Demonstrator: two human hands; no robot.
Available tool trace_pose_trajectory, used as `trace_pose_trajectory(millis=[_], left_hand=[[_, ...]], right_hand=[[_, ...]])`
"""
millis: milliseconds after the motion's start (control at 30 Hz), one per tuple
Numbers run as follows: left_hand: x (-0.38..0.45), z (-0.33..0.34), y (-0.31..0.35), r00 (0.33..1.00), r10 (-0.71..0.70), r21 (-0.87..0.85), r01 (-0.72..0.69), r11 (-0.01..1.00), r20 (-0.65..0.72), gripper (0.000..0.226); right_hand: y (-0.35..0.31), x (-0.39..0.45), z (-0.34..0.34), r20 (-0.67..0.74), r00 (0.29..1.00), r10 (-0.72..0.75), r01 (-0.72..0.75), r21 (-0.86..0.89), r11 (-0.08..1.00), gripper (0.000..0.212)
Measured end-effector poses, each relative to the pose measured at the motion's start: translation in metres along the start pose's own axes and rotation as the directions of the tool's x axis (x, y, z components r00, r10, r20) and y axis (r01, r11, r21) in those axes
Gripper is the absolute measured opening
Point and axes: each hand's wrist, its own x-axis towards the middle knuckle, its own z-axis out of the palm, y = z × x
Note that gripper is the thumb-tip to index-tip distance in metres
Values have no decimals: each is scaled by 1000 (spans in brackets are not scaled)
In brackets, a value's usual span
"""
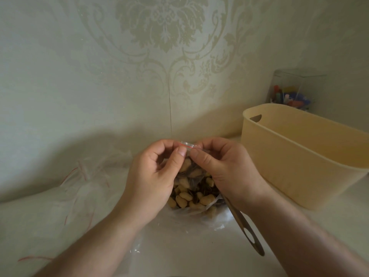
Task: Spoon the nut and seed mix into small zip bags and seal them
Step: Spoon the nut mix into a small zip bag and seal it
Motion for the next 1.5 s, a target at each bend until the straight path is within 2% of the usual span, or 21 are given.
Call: trace_pose_trajectory(millis=[367,600,800,900,1033,1267,1500], left_hand=[[2,0,-6,1000,-3,27,3,1000,-15,10],[0,2,-4,999,-35,-29,34,999,-6,12],[-1,0,-2,1000,-14,28,13,1000,25,11],[0,-2,-4,1000,-14,18,14,1000,0,10],[2,-3,-5,999,-19,10,19,1000,-30,9],[0,-2,-5,1000,-4,24,5,1000,-28,11],[1,-3,-4,1000,-12,16,12,1000,20,16]], right_hand=[[2,0,2,12,1000,-24,25,-88,996,12],[5,1,2,-11,998,-63,61,-126,990,11],[8,2,0,-8,997,-82,80,-146,986,5],[8,3,-3,-10,997,-77,74,-168,983,9],[8,4,-7,-33,996,-81,72,-223,972,3],[9,4,-3,-35,994,-106,95,-244,965,4],[5,2,-6,-3,996,-94,91,-182,979,8]])
